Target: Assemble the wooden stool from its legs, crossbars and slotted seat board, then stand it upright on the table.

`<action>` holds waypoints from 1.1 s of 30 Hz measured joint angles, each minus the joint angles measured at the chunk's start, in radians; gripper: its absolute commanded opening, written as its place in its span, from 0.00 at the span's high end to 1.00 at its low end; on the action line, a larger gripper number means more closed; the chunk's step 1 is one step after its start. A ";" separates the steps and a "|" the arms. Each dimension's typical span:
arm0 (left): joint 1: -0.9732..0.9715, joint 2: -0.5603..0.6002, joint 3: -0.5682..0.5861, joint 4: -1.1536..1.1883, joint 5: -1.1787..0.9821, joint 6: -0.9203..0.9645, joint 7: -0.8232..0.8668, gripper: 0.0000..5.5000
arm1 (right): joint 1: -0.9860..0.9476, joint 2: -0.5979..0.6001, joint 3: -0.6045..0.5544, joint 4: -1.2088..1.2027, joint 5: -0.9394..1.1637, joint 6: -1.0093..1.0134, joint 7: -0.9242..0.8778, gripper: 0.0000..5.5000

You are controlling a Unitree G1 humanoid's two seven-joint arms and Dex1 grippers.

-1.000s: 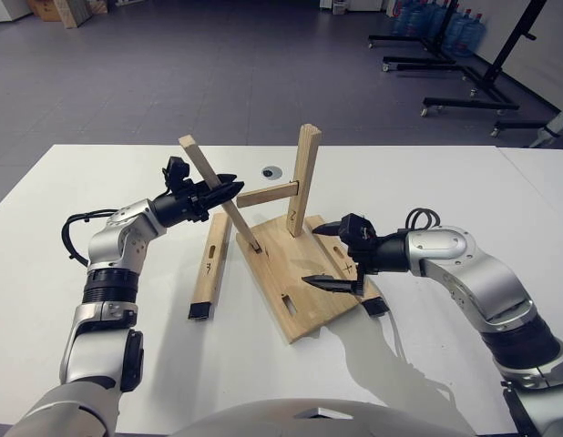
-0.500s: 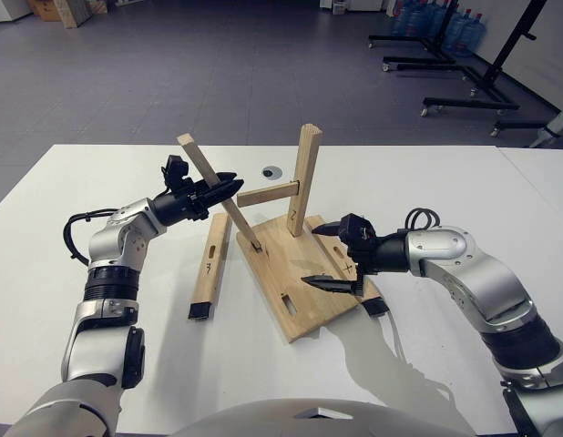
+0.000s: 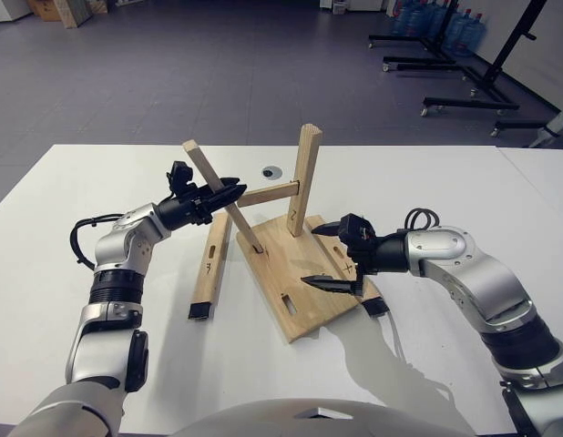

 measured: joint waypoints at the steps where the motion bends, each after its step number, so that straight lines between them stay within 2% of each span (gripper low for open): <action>1: 0.002 0.000 0.000 -0.002 -0.001 -0.002 0.000 0.63 | 0.000 0.000 0.000 0.000 0.000 0.000 0.000 0.02; 33: 0.003 0.014 -0.002 -0.043 0.004 0.024 0.001 0.63 | 0.004 0.010 0.001 -0.007 0.000 0.001 -0.010 0.02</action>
